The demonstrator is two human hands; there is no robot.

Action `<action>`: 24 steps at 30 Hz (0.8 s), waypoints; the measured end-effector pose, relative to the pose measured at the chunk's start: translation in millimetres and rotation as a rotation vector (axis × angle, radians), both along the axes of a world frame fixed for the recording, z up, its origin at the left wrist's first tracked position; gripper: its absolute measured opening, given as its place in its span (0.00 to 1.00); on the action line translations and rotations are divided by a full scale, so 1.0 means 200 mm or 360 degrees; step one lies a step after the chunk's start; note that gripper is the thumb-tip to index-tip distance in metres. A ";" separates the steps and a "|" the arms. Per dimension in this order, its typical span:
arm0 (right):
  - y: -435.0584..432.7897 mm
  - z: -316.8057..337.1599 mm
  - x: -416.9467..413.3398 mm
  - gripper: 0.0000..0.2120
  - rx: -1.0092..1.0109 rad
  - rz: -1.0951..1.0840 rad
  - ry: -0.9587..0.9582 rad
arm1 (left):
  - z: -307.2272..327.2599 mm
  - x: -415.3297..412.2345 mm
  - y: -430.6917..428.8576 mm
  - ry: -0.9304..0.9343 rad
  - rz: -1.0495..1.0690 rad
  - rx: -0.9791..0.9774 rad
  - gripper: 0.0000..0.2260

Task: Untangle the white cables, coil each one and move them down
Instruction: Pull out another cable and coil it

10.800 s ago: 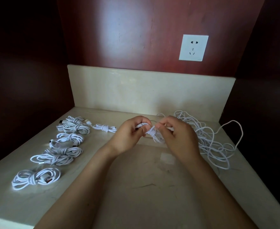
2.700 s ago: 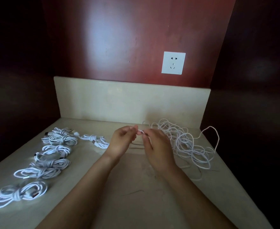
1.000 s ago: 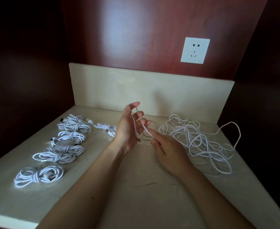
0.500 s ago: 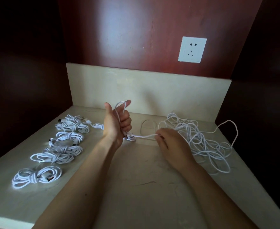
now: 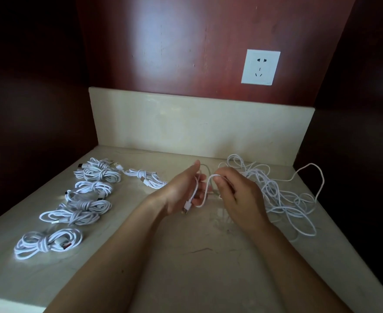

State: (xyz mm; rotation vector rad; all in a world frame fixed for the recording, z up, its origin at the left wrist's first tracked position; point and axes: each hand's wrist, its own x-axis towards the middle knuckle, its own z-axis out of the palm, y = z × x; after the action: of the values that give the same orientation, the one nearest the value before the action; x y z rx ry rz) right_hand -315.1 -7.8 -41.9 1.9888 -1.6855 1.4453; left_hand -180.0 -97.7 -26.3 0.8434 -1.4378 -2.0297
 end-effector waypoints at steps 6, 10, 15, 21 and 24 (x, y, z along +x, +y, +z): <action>-0.03 -0.02 -0.03 0.12 0.0008 -0.0231 -0.0295 | 0.02 0.01 0.07 -0.0387 -0.0529 -0.0228 0.28; -0.04 -0.04 -0.04 0.03 0.0022 -0.0178 -0.0256 | 0.01 0.00 0.10 -0.0468 -0.0435 -0.0537 0.21; -0.04 -0.05 -0.04 0.03 0.0055 -0.0287 -0.0177 | 0.01 -0.02 0.11 -0.0354 -0.0198 -0.0842 0.22; -0.05 -0.06 -0.04 0.07 0.0187 -0.0337 -0.0128 | -0.02 -0.03 0.09 -0.0195 0.0250 -0.1117 0.24; -0.05 -0.07 -0.04 0.05 0.0233 -0.0313 -0.0024 | -0.01 -0.02 0.05 0.0050 0.0451 -0.0927 0.20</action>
State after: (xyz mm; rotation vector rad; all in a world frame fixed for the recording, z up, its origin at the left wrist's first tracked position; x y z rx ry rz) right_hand -323.0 -18.0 -55.0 1.8215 -1.9824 1.3073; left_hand -184.4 -87.5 -28.0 0.7037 -1.6583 -1.3058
